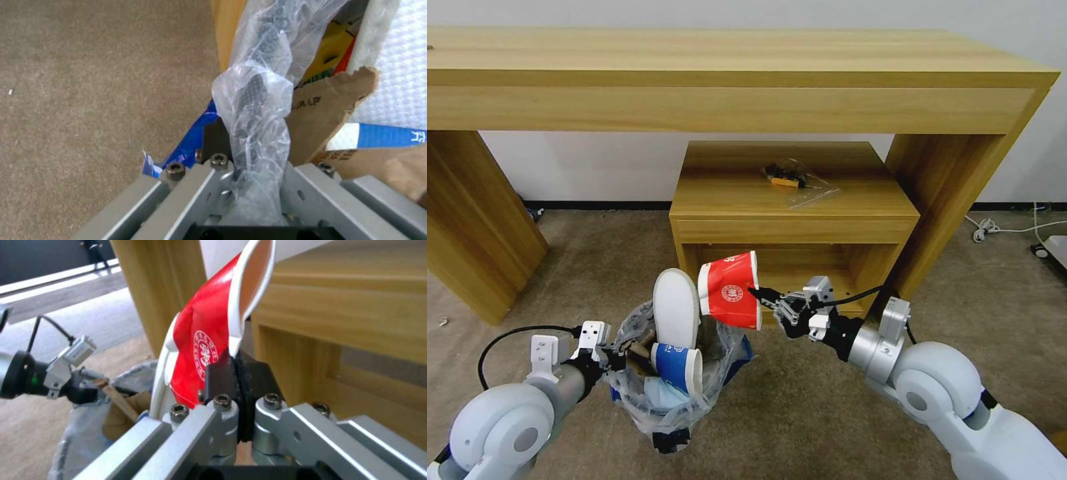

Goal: Pick up the trash bin and place the garbage on the floor into it.

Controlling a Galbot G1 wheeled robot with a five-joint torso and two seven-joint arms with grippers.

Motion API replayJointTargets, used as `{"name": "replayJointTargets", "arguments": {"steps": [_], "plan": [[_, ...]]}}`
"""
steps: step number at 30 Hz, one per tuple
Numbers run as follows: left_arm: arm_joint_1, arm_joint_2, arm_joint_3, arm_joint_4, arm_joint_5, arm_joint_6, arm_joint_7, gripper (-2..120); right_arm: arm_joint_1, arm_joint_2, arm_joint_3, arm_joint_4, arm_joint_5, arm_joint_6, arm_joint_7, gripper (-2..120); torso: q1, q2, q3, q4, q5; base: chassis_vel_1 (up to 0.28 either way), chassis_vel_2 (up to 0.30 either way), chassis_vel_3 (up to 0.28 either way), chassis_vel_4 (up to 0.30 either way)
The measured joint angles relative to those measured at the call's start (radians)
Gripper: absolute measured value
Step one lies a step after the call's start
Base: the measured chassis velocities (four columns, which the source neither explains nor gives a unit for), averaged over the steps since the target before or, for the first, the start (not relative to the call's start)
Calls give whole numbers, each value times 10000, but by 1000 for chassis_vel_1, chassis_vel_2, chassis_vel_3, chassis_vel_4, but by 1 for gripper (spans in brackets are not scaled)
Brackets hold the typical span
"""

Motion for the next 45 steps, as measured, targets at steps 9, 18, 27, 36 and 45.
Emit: {"name": "replayJointTargets", "arguments": {"steps": [9, 18, 27, 36, 45], "plan": [[-220, 235, 17, 286, -193, 0, -2, 0, -22, -303, 518, 597, 1182, -135, -93, 0, 0, 0, -1, -1, -1, 0, 0, 0, 0], [-412, 559, 205, 431, -364, 0, -15, 0, 675, -140, -1323, 412, 1193, -199, 221, 0, 0, -1, 0, 0, 0, 0, 0, 0, 0], [-539, 820, 284, 466, -545, 0, -15, 0, 1108, 260, -2562, -30, 989, -441, 479, 0, 0, -1, 0, 0, -1, 0, 0, 0, 0], [-603, 871, 426, 379, -553, 0, 58, 0, 1105, 634, -2920, -779, 886, -696, 906, 0, 0, -1, 0, 0, 0, 0, 0, 0, 0], [-540, 904, 415, 198, -549, 0, 86, 0, 1383, 1050, -3442, -1342, 777, -817, 1192, 0, 0, 0, 0, 0, 0, 0, 0, 0, 0]]}}
